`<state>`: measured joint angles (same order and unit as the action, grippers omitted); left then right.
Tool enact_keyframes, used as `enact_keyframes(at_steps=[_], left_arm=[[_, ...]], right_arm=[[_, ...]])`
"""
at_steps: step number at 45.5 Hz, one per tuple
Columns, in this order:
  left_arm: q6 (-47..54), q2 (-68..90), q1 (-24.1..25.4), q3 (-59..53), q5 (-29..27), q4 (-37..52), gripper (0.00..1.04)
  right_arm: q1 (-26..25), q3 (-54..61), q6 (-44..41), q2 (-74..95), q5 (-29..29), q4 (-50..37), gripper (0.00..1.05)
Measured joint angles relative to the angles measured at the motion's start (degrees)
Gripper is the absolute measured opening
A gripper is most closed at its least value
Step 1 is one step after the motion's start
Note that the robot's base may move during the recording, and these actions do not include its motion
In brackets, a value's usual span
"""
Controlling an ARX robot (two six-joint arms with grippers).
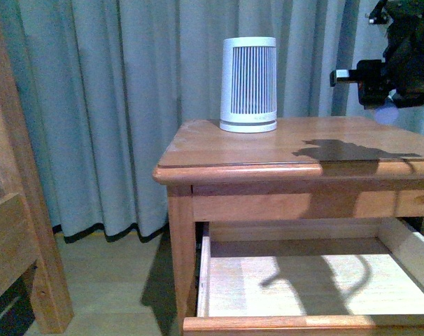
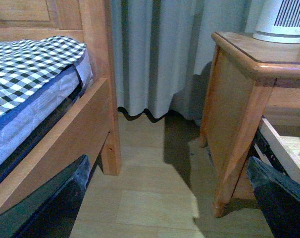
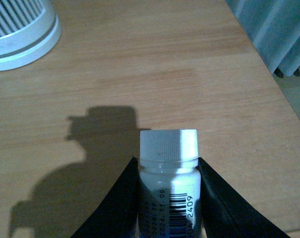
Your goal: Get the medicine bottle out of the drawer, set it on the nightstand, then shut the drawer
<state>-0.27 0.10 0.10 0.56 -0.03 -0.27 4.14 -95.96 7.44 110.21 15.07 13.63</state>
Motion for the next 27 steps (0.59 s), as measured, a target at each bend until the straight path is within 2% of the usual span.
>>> enact_keyframes(at_steps=[8, 19, 27], left_arm=[[0.0, 0.0, 0.0, 0.0, 0.0, 0.0, 0.98], [0.0, 0.0, 0.0, 0.0, 0.0, 0.0, 0.98], [0.0, 0.0, 0.0, 0.0, 0.0, 0.0, 0.98]], right_arm=[[-1.6, -7.6, 0.6, 7.4, 1.4, 3.0, 0.3], [-2.3, -9.7, 0.2, 10.6, 2.3, 2.4, 0.3], [-2.1, -9.7, 0.0, 10.6, 2.0, 1.3, 0.55]])
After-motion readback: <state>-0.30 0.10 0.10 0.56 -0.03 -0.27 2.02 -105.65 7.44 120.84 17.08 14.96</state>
